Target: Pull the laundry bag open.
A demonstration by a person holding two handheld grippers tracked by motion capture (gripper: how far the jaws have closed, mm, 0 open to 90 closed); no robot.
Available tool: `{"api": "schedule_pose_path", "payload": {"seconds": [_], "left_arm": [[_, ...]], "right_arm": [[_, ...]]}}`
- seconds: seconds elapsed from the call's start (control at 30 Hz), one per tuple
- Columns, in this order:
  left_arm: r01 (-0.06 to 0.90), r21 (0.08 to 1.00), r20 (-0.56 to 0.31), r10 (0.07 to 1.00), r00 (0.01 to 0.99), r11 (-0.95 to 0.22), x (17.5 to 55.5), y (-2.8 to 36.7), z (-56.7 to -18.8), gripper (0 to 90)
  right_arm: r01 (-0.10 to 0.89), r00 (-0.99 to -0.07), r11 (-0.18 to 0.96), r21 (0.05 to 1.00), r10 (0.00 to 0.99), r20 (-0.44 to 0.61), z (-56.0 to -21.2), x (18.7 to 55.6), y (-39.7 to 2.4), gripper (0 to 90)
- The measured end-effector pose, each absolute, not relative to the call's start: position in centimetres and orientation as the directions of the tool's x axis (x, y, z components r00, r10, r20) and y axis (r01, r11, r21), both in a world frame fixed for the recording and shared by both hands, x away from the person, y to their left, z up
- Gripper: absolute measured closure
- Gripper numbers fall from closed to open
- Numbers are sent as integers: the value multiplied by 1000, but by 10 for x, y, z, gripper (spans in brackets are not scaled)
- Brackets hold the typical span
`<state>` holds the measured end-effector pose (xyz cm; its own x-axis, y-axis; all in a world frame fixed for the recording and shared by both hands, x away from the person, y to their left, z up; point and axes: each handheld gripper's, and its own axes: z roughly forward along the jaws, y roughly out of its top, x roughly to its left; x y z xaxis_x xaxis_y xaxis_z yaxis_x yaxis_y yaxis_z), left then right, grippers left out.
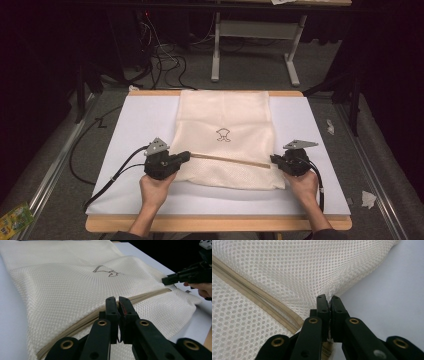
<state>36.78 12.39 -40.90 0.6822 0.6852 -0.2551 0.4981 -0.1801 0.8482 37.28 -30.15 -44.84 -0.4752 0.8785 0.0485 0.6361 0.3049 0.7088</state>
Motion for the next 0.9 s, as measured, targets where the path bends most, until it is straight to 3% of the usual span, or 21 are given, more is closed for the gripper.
{"api": "schedule_pose_path", "payload": {"seconds": [0.27,0.43,0.9], "left_arm": [[502,849,-256,699,667,-168,368,135,-412,870],[474,857,-186,736,651,-202,362,141,-408,870],[466,857,-150,759,634,-221,363,153,-403,870]], "right_arm": [[638,-476,304,708,878,53,-448,372,-303,885],[640,-473,299,708,879,57,-449,372,-303,885],[633,-471,286,719,880,65,-448,372,-304,886]]}}
